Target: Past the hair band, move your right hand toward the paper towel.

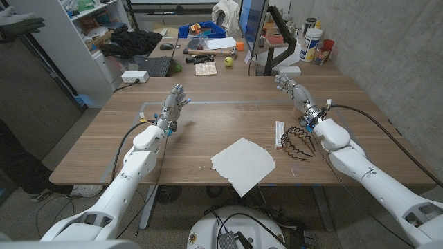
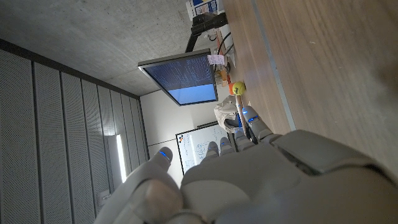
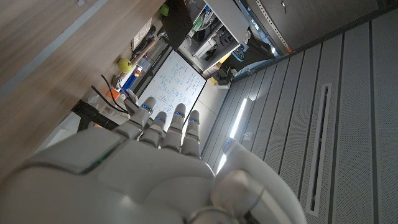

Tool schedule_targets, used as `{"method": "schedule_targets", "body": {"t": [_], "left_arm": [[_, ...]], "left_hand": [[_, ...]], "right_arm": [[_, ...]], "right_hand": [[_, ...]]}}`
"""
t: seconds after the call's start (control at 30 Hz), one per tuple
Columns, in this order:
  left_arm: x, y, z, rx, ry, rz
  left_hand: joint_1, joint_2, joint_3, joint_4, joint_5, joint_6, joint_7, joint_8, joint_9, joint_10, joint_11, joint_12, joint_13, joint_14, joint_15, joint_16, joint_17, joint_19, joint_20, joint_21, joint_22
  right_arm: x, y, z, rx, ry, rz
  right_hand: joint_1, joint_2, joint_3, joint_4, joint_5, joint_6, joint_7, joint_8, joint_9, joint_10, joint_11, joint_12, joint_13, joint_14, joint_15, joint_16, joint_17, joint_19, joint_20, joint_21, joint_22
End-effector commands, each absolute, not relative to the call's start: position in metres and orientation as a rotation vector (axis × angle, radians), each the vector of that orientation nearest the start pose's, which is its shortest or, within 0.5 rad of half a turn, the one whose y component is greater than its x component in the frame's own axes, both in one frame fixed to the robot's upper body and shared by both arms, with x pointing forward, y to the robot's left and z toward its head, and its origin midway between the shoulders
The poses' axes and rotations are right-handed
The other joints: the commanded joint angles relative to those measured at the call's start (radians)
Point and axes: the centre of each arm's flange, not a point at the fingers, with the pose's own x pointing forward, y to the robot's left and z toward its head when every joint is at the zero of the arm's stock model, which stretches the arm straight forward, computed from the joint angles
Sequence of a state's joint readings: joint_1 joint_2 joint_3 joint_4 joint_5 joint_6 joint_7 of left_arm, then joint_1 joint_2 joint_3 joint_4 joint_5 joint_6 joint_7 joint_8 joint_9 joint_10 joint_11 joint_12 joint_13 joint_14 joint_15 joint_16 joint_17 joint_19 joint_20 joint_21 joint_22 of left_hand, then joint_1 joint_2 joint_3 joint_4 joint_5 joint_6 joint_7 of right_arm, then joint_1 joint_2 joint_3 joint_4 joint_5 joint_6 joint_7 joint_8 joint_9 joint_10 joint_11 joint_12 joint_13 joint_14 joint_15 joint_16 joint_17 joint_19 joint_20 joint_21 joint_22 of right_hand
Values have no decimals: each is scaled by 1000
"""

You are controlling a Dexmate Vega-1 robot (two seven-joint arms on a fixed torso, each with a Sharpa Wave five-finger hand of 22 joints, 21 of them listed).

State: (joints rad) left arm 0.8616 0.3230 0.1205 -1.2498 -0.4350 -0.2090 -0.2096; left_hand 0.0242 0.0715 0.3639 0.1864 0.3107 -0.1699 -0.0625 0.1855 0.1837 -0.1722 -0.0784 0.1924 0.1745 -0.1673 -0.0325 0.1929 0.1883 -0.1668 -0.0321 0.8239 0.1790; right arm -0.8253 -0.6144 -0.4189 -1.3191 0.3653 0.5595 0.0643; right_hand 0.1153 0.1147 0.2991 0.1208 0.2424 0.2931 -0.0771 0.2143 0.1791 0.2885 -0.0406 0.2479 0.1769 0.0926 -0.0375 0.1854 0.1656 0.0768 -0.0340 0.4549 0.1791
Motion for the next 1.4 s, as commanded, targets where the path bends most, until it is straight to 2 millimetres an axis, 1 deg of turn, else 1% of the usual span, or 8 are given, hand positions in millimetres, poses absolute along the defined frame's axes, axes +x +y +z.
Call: {"method": "schedule_targets", "body": {"t": [0.03,0.13,0.2,0.67,0.87,1.1,1.4], "left_arm": [[663,303,-31,-32,-580,-222],[664,304,-31,-33,-579,-221],[665,305,-31,-33,-580,-222],[667,312,-31,-33,-582,-225],[667,314,-30,-31,-586,-224],[666,314,-29,-30,-587,-224],[665,314,-30,-29,-588,-223]], "left_hand": [[-2,91,-2,-1,2,-66,-5,9,2,-83,-6,4,6,-111,-6,7,2,-164,-7,-6,4],[-2,91,-2,-1,2,-66,-5,9,2,-83,-6,4,6,-110,-6,7,2,-164,-6,-7,4],[-2,91,-3,-1,2,-66,-5,9,2,-83,-6,4,6,-110,-6,7,2,-164,-7,-7,4],[-2,92,-4,-1,2,-65,-5,8,2,-82,-6,4,6,-110,-5,7,2,-163,-7,-10,5],[-3,92,-5,-1,2,-64,-5,8,2,-81,-6,4,6,-109,-5,7,2,-162,-6,-11,5],[-3,93,-5,-1,2,-64,-5,8,2,-81,-6,4,6,-110,-5,7,1,-161,-6,-13,5],[-3,93,-7,0,2,-63,-6,8,2,-81,-7,4,6,-109,-6,7,1,-161,-6,-15,5]], "right_arm": [[601,-274,12,-447,-938,284],[597,-271,15,-465,-963,287],[594,-269,16,-481,-980,288],[579,-254,26,-611,-1044,307],[572,-250,29,-679,-1073,302],[565,-248,31,-722,-1101,309],[560,-250,29,-761,-1115,310]], "right_hand": [[12,41,16,1,6,38,2,8,2,38,-4,9,2,37,-57,8,1,35,-80,10,5],[15,39,23,1,7,70,-4,10,2,65,-9,12,2,65,-69,7,1,61,-89,14,5],[16,39,27,2,7,85,-5,11,2,77,-12,13,1,80,-68,8,1,76,-91,17,5],[21,41,39,1,10,122,-6,12,2,103,-16,14,1,108,-81,6,0,88,-96,15,5],[23,41,44,1,11,142,-6,14,2,115,-21,14,1,120,-87,6,0,94,-100,14,5],[27,40,49,-1,13,158,-4,15,2,125,-20,14,1,127,-89,3,0,99,-102,13,5],[30,38,53,-3,14,164,-7,11,2,135,-21,14,1,137,-92,3,0,104,-103,13,5]]}}
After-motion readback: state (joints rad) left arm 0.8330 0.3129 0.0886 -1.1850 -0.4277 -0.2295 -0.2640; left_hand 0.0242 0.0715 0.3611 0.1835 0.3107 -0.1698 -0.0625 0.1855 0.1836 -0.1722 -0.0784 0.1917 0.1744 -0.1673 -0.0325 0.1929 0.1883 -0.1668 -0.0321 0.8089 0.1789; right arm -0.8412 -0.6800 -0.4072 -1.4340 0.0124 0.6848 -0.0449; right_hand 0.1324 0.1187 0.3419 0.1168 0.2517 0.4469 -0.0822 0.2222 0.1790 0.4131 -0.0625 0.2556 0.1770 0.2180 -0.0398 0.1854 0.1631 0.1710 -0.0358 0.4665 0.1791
